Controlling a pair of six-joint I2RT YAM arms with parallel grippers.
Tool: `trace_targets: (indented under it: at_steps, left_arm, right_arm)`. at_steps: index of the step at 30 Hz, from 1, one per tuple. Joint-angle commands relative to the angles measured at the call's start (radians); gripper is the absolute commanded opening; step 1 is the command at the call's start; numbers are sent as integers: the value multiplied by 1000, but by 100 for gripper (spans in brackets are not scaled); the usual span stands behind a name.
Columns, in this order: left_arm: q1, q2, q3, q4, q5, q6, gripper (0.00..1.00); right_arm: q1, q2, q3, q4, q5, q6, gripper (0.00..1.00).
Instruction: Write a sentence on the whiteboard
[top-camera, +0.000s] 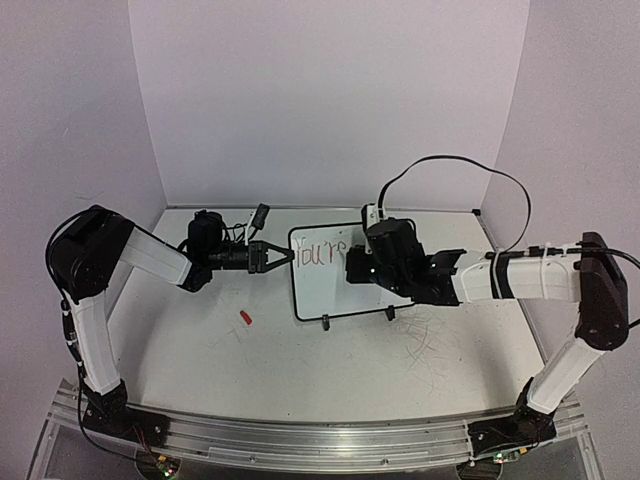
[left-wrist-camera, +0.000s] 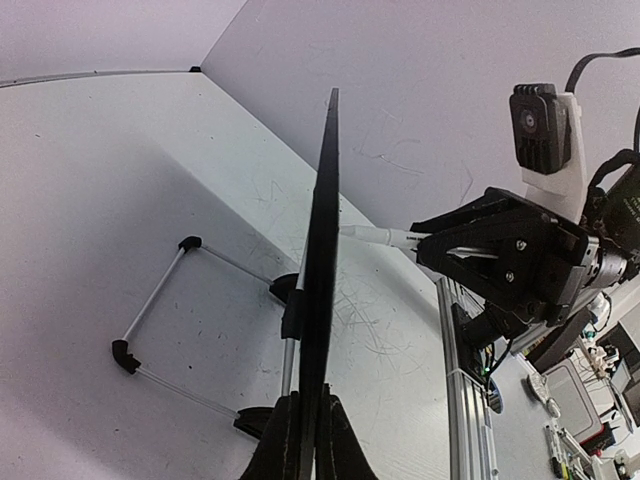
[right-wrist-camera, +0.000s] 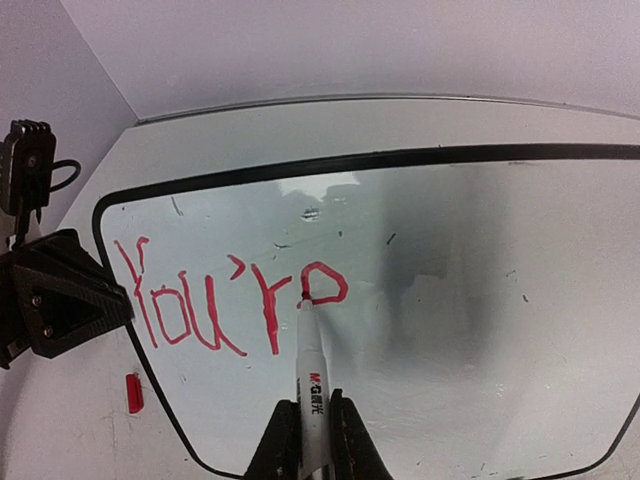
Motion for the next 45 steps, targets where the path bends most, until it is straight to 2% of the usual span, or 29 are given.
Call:
trace_targets:
  at_steps: [1,35,45]
  left_arm:
    - [-13,-47,42,2,37,0,0]
    - [-15,-47,39,-4,36,5,0]
    - [-15,-46,41,-7,33,10,0]
  right_arm:
    - [5,3,-23,-21,2,21,0]
    - [6,-41,-78,-80,52,61,0]
    - [7,-80,-60,-83,103,29,0]
